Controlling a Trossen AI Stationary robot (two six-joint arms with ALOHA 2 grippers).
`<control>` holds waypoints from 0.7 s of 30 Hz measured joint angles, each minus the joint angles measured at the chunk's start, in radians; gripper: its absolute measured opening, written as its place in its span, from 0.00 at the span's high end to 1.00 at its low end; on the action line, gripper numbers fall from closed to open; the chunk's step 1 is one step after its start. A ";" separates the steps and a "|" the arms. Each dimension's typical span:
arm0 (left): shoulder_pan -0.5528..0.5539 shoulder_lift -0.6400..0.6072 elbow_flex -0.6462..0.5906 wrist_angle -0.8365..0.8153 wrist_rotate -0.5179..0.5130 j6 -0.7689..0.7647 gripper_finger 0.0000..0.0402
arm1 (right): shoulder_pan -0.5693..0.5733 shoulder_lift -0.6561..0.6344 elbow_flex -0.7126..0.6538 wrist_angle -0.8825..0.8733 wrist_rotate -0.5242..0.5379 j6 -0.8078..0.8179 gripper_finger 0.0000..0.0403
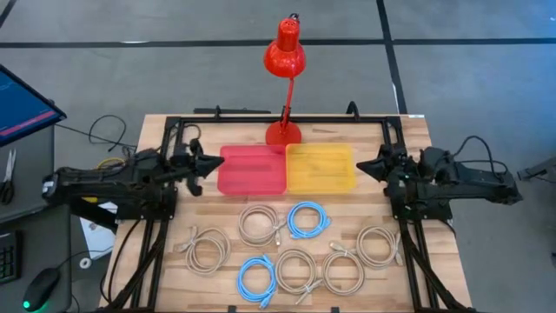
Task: Sort HDMI cables
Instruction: Put the blue HDMI cable into the yellow bin
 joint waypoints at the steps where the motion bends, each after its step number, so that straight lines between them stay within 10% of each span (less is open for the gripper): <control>1: 0.000 0.044 0.023 -0.006 0.000 0.002 0.98 | 0.000 0.037 0.021 -0.010 0.000 0.003 1.00; 13: -0.022 0.176 0.111 -0.029 0.011 -0.016 0.98 | 0.157 0.470 0.248 -0.266 0.015 0.263 1.00; 21: -0.122 0.136 0.131 -0.035 -0.042 -0.028 0.99 | 0.356 0.696 0.450 -0.412 0.233 0.359 1.00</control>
